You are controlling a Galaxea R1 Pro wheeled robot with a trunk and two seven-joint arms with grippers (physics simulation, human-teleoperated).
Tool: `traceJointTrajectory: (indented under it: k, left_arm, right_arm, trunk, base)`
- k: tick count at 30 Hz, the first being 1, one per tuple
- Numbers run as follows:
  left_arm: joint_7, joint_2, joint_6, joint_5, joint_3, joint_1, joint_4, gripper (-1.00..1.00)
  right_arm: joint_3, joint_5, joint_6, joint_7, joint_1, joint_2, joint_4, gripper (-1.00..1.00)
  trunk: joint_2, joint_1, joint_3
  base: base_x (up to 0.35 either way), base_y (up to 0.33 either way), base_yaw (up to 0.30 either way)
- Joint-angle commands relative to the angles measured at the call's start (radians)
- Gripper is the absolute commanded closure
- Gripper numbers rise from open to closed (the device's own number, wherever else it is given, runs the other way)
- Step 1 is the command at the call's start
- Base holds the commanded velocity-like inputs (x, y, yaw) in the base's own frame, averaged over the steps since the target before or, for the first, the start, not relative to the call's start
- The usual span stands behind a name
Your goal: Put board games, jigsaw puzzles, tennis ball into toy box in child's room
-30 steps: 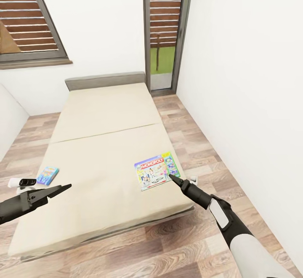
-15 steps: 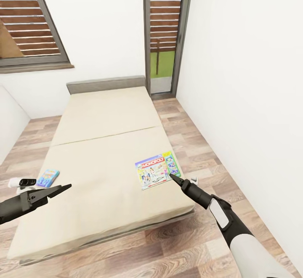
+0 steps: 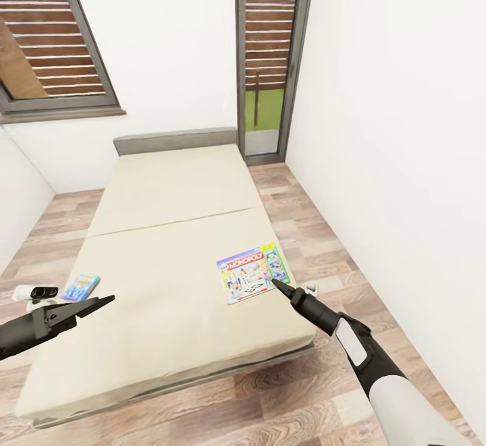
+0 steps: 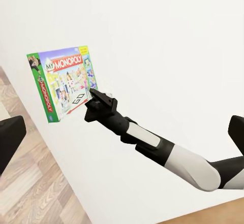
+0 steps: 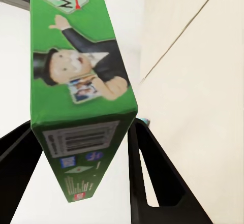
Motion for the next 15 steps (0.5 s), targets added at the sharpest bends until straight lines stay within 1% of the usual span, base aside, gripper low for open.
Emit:
traceJointTrajectory:
  k: [1, 15]
  left_arm:
    - [-0.004, 0.0, 0.011, -0.001, 0.0, -0.001, 0.0, -1.0]
    - [-0.004, 0.0, 0.011, -0.001, 0.0, -0.001, 0.0, -1.0]
  right_arm:
    - [0.0, -0.006, 0.008, 0.001, -0.001, 0.0, 0.0, 1.0]
    - [0.0, -0.006, 0.006, 0.001, -0.001, 0.002, 0.003, 1.0]
  trunk:
    - [-0.002, 0.001, 0.0]
    - [-0.002, 0.001, 0.023]
  base:
    - [0.0, 0.0, 0.062]
    - [0.0, 0.0, 0.062]
